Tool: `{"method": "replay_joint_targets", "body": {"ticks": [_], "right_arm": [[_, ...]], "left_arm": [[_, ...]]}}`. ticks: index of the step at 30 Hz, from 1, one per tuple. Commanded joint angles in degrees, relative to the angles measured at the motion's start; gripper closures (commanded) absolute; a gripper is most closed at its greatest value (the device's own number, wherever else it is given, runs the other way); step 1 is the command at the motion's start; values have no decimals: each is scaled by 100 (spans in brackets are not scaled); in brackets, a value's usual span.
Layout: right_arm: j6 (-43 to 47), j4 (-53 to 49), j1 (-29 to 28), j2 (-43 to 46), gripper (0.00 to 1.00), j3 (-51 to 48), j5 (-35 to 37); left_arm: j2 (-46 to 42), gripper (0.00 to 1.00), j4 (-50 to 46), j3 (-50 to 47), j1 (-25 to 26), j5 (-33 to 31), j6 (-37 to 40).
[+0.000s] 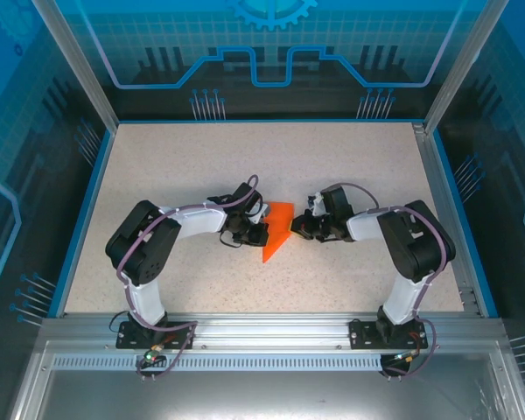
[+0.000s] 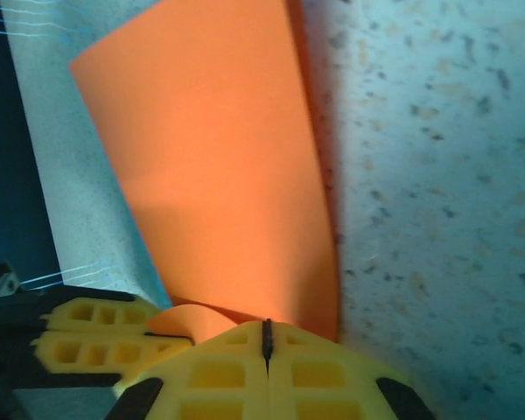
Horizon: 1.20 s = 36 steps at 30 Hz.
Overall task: Fold a paper plane with a square sheet of paper (pick it up from the middle)
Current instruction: Third fold the triangle at the center of the table.
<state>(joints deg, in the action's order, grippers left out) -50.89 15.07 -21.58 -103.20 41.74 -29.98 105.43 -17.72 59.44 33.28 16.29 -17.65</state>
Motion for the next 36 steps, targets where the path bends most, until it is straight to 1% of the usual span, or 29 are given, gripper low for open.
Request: {"method": "replay_joint_targets", "body": {"ticks": [1,5,7,10,12,15,19,25,28,32,34,36], "right_arm": [[132,8,41,-212,99,-66,137],[102,3,45,-246,98,-69,127],[117,-110,32,-15,97,-20,54],[283,-591,-29,354,97,150,167],[319,-678,-104,463,97,225,128],[277,-631,-274,399,98,332,-34],[194,-555,-480,248,99,362,57],[119,-486,-531,-130,99,403,87],[135,-536,-530,-251,99,370,214],[151,-693,-530,-340,100,371,384],[126,-707,-531,-346,100,346,411],[85,-691,-537,-337,100,326,438]], "left_arm": [[145,94,-318,15,26,-69,109],[132,94,-313,-5,27,-83,104],[136,94,-334,4,25,-91,107],[115,94,-328,2,27,-98,104],[110,94,-332,20,29,-96,96],[92,93,-313,33,26,-100,78],[88,93,-318,37,22,-100,53],[36,91,-319,42,27,-109,55],[-73,87,-297,37,29,-92,16],[-338,77,-393,87,25,-201,-87],[-566,69,-547,111,27,-507,-192],[-823,66,-719,147,29,-803,-275]]}}
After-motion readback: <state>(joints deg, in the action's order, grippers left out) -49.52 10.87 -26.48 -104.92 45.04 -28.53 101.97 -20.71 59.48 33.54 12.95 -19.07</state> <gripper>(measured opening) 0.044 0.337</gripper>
